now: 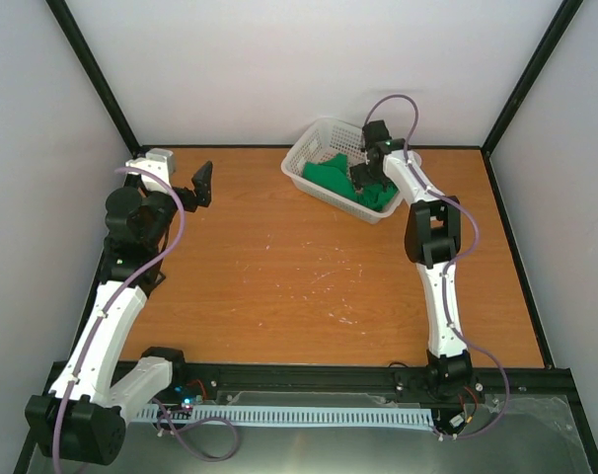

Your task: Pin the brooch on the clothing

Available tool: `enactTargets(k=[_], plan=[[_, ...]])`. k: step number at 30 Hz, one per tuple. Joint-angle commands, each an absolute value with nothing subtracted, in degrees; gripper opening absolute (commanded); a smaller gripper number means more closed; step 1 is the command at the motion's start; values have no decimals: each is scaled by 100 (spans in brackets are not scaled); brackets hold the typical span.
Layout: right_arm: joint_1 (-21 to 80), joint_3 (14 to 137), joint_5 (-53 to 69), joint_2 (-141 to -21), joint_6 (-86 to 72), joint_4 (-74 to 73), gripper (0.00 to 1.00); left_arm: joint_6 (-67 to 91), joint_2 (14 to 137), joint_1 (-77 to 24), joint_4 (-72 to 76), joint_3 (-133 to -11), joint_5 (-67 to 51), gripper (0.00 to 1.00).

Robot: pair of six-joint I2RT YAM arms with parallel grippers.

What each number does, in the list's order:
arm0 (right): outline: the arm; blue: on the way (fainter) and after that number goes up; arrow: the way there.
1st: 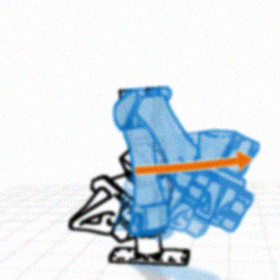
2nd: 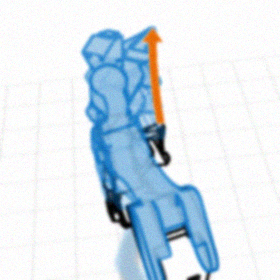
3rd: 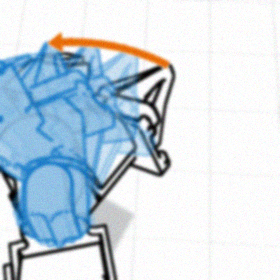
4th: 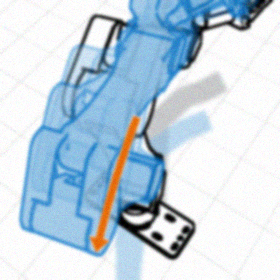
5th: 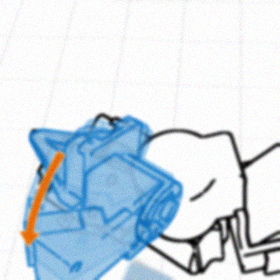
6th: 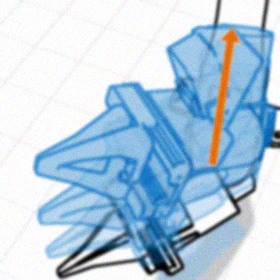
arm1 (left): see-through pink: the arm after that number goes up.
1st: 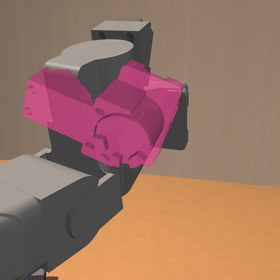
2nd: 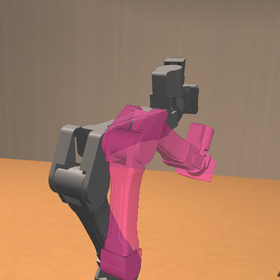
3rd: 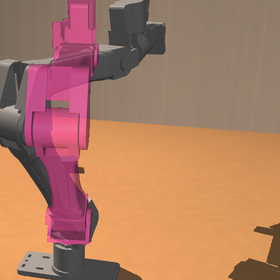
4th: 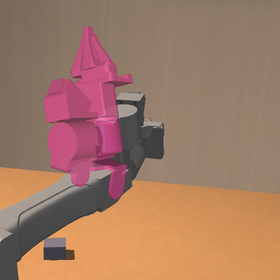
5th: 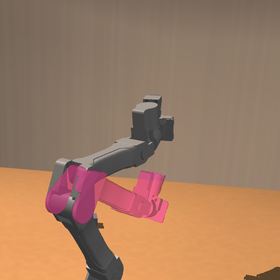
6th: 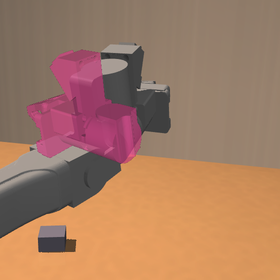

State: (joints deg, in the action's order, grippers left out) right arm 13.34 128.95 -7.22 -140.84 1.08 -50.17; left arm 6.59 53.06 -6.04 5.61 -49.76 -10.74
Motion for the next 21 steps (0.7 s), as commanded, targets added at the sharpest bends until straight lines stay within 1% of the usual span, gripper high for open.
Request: enactTargets(k=[1,3,4,5,6,9,13,15,18,21], plan=[[1354,13178,-1398,-14384,211,-5976,96,699,5309,-650,809,-5030,-1137,100],[1332,13009,-1593,-14359,180,-5947,81,711,5312,-650,817,-5020,-1125,100],[1294,12943,-1693,-14335,87,-5933,64,712,5317,-650,817,-5012,-1133,100],[1231,12869,-1797,-14309,13,-5909,50,720,5319,-650,825,-5010,-1131,100],[1148,12830,-1880,-14279,-51,-5899,43,719,5322,-649,826,-5010,-1138,100],[875,12660,-2150,-14090,-225,-5744,28,734,5329,-650,835,-4995,-1134,100],[373,12171,-2564,-13722,-464,-5301,15,751,5336,-658,844,-4985,-1123,100],[49,12017,-2627,-13589,-665,-5178,4,756,5348,-672,853,-4976,-1103,100],[-442,11622,-2641,-13342,-970,-5022,3,756,5349,-709,857,-4967,-1096,100],[-798,10949,-2616,-12906,-1149,-4648,3,763,5352,-740,861,-4972,-1099,100]])
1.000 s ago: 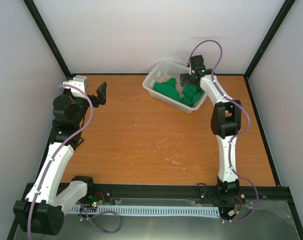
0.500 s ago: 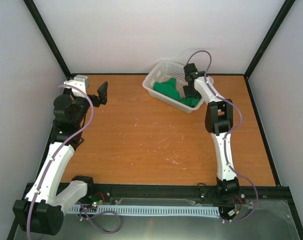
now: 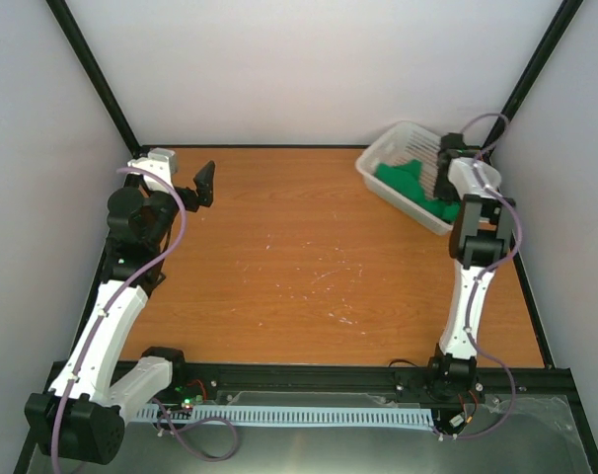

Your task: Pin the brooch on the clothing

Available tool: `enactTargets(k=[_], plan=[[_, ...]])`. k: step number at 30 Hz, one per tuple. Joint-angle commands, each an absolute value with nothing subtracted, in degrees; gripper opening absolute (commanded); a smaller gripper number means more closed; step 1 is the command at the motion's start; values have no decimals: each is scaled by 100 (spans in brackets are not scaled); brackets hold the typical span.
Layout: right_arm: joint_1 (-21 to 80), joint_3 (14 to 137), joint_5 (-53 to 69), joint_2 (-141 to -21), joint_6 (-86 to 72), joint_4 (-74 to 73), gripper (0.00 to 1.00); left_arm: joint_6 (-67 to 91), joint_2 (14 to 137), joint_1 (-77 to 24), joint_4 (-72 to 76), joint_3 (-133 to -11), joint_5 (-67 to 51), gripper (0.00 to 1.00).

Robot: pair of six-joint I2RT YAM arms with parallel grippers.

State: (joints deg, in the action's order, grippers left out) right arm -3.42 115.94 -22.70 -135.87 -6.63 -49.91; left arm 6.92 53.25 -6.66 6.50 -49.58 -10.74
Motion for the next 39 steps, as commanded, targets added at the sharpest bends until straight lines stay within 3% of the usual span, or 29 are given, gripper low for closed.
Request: enactTargets(k=[1,10,19,26,32,35,39], plan=[[-891,10726,-2565,-12744,-1204,-4500,3,769,5352,-751,861,-4967,-1099,100],[-1114,10134,-1903,-11928,-1554,-3963,3,773,5344,-791,877,-4953,-1069,100],[-1072,12045,-1156,-11384,-978,-4641,3,838,5392,-835,914,-4924,-1118,100],[-45,11809,-1147,-10102,-686,-4650,3,885,5437,-835,940,-4909,-1160,100],[1114,12544,-1341,-9390,-592,-5094,3,957,5470,-835,993,-4875,-1210,100],[1333,12744,-295,-9024,-848,-4997,6,973,5447,-835,993,-4873,-1213,100],[1353,12132,1531,-8642,-1251,-4487,14,971,5401,-835,993,-4869,-1216,100]])
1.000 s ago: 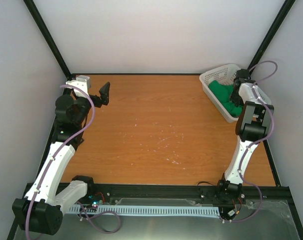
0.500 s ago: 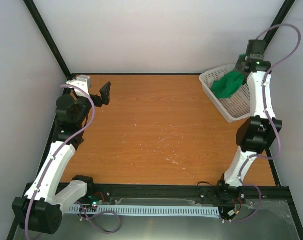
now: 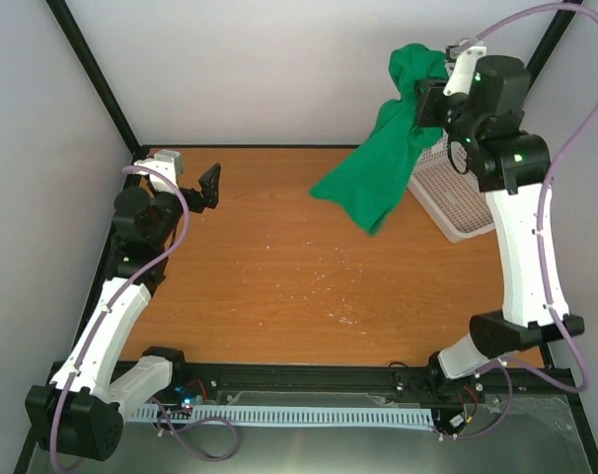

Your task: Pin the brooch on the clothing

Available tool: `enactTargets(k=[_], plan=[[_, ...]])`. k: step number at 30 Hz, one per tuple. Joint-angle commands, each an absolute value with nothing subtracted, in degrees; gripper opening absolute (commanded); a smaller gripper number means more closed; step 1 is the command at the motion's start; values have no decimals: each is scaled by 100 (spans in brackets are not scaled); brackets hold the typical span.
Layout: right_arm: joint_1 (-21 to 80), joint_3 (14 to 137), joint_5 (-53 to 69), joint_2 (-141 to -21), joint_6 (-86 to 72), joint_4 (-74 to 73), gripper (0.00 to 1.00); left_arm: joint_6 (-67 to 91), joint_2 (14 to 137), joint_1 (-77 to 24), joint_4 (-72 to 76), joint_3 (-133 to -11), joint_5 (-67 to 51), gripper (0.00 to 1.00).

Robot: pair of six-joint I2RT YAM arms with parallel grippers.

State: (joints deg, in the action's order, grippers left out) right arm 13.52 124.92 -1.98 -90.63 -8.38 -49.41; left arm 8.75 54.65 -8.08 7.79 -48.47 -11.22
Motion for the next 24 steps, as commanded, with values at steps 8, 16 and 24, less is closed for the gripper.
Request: enactTargets(k=[8,16,24], plan=[[1506,10007,3401,-8626,-1738,-4042,6,985,5313,-835,1014,-4815,-1112,100],[1270,7280,-572,-7999,-1203,-4070,90,980,5230,-855,1060,-4775,-1112,100],[475,6833,263,-8873,-932,-3251,100,993,5215,-966,1089,-4758,-1199,100]])
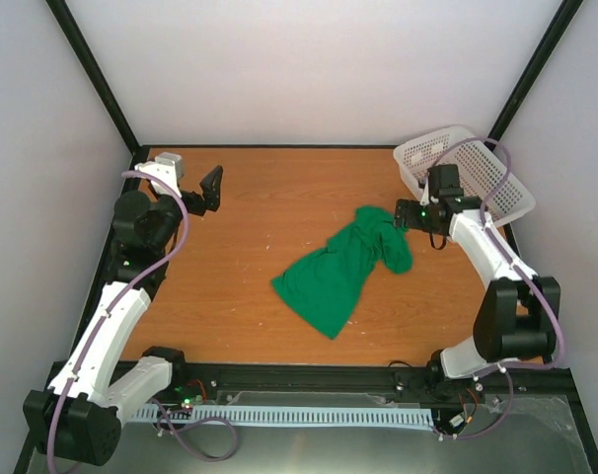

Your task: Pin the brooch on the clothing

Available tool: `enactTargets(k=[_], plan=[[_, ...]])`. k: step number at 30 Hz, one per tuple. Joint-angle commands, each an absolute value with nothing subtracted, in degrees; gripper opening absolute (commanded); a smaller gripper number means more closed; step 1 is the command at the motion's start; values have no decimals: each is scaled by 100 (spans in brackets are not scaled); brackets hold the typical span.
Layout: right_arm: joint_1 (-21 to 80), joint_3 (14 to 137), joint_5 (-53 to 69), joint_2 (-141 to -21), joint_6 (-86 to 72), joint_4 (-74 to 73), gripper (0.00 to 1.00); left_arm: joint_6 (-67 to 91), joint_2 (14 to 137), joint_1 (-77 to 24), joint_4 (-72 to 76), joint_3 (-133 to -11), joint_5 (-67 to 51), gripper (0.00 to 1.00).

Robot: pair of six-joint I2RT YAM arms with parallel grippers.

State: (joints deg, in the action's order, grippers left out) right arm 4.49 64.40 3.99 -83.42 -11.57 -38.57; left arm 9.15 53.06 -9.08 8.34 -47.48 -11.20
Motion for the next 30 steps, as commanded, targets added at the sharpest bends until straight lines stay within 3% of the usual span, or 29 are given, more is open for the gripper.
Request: enactTargets(k=[1,8,12,16,20,26,30], plan=[[475,6976,159,-9094,-910,-3212,100,1000,5224,-967,1096,-4749,-1203,100],[458,7977,-153,-10501,-956,-3142,100,1020,5282,-973,1128,-4724,-1213,100],[314,8512,-1115,-11001,-979,-3318,100,1019,5309,-975,1132,-4719,-1199,100],[224,8959,-948,-11232,-897,-3705,100,1014,5323,-989,1134,-4715,-1198,100],[525,8172,53,-10589,-884,-3536,100,1027,5337,-1023,1134,-4719,-1240,100],[852,6091,898,-8591,-1447,-2979,100,1075,5407,-1134,1207,-4683,-1534,100],[853,5223,1217,-7659,-1668,-2934,100,1057,5609,-1186,1355,-4680,-2717,100]])
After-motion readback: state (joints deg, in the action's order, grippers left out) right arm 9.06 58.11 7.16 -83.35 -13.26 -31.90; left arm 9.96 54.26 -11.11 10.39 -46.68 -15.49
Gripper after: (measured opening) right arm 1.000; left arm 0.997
